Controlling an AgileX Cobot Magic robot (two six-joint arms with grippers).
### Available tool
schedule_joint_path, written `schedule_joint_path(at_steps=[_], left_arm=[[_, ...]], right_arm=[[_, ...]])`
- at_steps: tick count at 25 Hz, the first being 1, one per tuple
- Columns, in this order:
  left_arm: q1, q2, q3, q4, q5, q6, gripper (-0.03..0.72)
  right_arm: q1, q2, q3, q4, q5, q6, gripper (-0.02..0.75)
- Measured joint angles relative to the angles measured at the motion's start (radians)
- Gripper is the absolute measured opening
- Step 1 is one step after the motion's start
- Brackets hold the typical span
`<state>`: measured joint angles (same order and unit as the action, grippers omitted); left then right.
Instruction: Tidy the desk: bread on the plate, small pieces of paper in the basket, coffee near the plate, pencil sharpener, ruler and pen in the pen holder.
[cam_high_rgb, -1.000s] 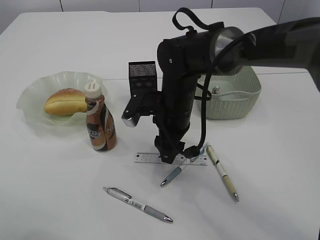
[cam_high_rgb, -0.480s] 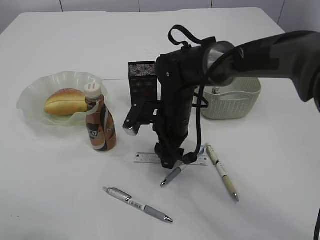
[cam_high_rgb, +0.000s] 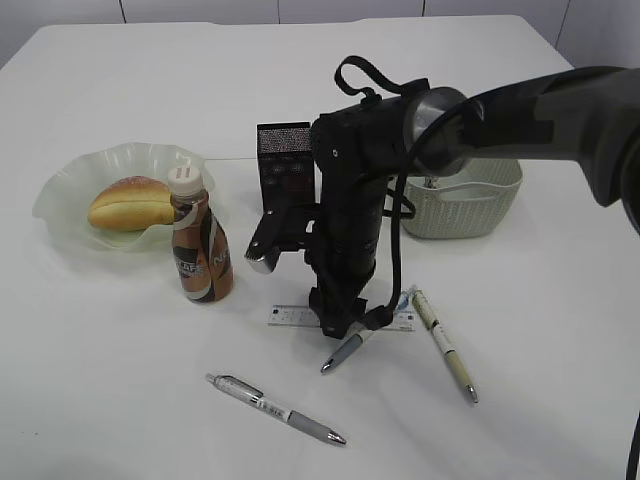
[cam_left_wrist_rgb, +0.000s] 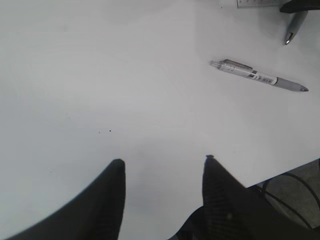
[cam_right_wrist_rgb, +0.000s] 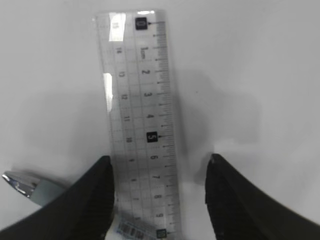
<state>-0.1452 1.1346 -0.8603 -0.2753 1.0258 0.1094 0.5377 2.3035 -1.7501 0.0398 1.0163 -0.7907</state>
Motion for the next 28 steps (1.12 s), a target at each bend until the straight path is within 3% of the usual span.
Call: schedule_joint_path(at_steps=[5,10,15,22,28], left_arm=[[0.000,0.000,0.000,0.000,0.000,0.000,0.370],[0.000,0.000,0.000,0.000,0.000,0.000,0.370],[0.000,0.000,0.000,0.000,-0.002,0.000,0.370],[0.000,0.000,0.000,0.000,-0.002,0.000,0.370],[0.000,0.000,0.000,0.000,-0.002,0.000,0.370]], right_arm=[[0.000,0.005,0.000,0.000,0.000,0.000,0.367],[0.001,0.013,-0.004,0.000,0.014,0.000,0.347],[0.002,0.013,-0.005,0.000,0.023,0.000,0.267],[0.002,-0.003,-0.007,0.021,0.029,0.000,0.260],[-0.026,-0.139,-0.007,0.136,0.025,-0.044,0.260]])
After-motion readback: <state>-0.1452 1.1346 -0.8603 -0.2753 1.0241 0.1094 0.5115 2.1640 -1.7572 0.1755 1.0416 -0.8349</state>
